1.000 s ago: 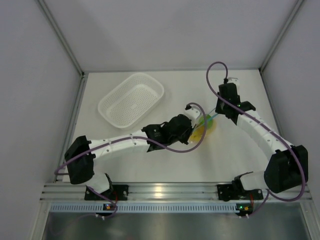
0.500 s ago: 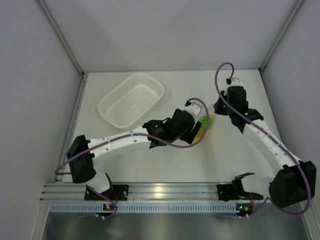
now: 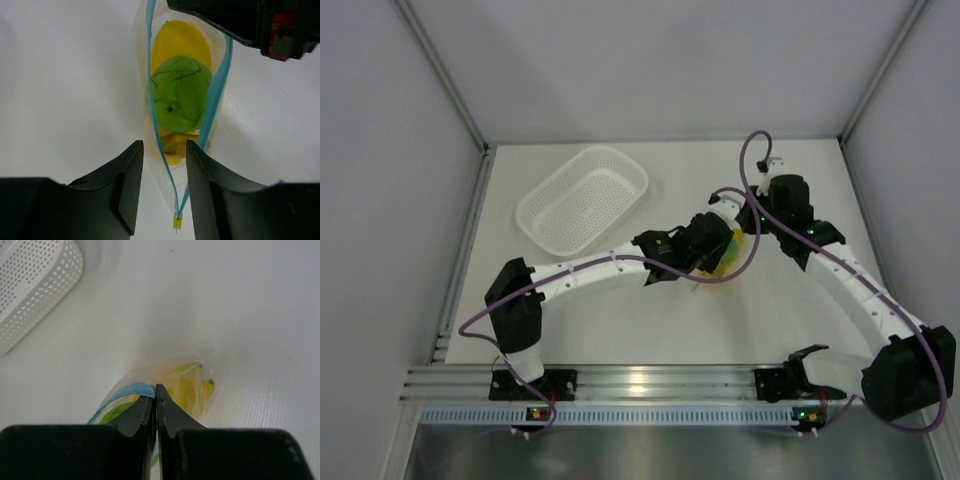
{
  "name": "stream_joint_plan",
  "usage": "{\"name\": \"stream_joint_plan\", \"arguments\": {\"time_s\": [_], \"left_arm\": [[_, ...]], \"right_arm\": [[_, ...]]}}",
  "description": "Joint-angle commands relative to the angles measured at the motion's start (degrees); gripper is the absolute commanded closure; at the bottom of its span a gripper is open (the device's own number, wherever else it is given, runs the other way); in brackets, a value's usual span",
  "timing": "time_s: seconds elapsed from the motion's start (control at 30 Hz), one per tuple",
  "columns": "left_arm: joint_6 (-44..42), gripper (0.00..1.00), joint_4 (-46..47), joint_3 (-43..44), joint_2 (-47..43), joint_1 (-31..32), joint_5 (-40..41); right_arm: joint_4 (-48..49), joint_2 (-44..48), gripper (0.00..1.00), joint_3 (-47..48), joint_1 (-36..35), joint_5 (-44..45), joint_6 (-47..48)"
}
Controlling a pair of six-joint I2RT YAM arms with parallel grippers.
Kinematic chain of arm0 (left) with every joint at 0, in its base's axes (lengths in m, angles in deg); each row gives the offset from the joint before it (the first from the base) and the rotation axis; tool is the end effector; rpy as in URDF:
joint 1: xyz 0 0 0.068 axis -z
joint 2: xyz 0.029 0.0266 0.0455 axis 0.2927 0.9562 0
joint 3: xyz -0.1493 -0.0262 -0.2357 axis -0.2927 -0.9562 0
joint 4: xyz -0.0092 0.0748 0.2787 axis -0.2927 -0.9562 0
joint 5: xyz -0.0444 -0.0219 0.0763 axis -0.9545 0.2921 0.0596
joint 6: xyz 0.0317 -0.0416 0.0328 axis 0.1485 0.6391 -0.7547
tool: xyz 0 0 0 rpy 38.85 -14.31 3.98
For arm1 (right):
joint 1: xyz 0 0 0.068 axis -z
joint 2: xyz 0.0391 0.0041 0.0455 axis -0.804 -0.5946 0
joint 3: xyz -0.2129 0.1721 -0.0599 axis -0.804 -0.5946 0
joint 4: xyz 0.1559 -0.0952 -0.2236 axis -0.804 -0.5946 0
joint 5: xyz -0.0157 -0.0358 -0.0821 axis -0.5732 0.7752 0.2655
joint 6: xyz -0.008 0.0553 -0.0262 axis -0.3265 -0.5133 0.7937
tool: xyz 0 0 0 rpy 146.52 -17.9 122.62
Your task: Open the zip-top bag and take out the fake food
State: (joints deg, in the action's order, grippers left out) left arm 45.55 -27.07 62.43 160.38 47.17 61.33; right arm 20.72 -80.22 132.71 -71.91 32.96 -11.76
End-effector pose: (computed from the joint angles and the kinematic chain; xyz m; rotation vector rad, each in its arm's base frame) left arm 0.2066 -0.3895 0.2996 0.6872 2.1131 -0.4040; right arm 0.2828 0.0953 0.2984 -0.0577 2.1561 0.3836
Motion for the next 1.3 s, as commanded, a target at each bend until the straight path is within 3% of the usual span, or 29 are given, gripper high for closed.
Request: {"name": "stream_joint_plan", "arguments": {"time_s": [0.0,0.2,0.23,0.27,0.37,0.4,0.43,0.53,0.77,0.9,1.07,1.17,1.27], "left_arm": [[2.08,0.56,1.57,1.44,0.69,-1.07,3.61],[5.60,0.78,2.19,-1.47,0.17,-3.01,4.34],[5.77,0.93,2.28,-1.47,0.25,-3.19,4.69],[6.12,1.00,2.19,-1.47,0.52,-3.27,5.12],[8.67,1.00,2.54,-2.16,0.08,-3.45,7.58],[10.76,1.00,2.63,-2.43,-0.70,-3.54,10.20],[12.09,1.00,2.54,-2.78,-1.06,-3.45,11.97],[19.64,1.00,3.50,-6.03,-4.31,-3.45,17.32],[35.98,1.00,5.00,-14.37,-11.77,-2.66,28.13],[38.64,1.00,4.91,-15.44,-13.63,-0.73,33.33],[40.93,1.00,5.09,-17.19,-14.86,-0.37,34.13],[43.39,1.00,5.09,-19.03,-15.91,-0.37,35.27],[46.03,1.00,5.35,-20.53,-16.70,-0.37,36.50]], "right_arm": [[0.11,1.13,0.94,2.82,-1.21,-2.24,3.65],[-1.30,-0.36,0.96,4.67,-1.82,-4.26,5.51],[-1.47,-0.63,0.96,5.02,-2.34,-4.43,6.03],[-1.39,-0.98,0.96,5.46,-2.52,-4.44,5.95],[-1.48,-2.04,0.87,6.16,-3.58,-4.00,5.33],[-1.48,-2.39,0.67,6.34,-4.28,-3.47,4.29],[-1.56,-2.56,0.59,6.43,-4.72,-2.86,3.67],[-3.23,-3.27,0.46,7.57,-7.70,1.18,0.33],[-7.36,-7.22,0.49,12.41,-17.10,14.53,-7.23],[-6.93,-9.32,0.52,13.11,-21.58,16.83,-9.08],[-6.40,-13.20,0.60,13.46,-24.32,16.92,-10.75],[-3.16,-13.03,0.56,10.49,-25.20,15.61,-12.59],[0.01,-12.32,0.46,7.41,-25.11,15.25,-14.53]]}}
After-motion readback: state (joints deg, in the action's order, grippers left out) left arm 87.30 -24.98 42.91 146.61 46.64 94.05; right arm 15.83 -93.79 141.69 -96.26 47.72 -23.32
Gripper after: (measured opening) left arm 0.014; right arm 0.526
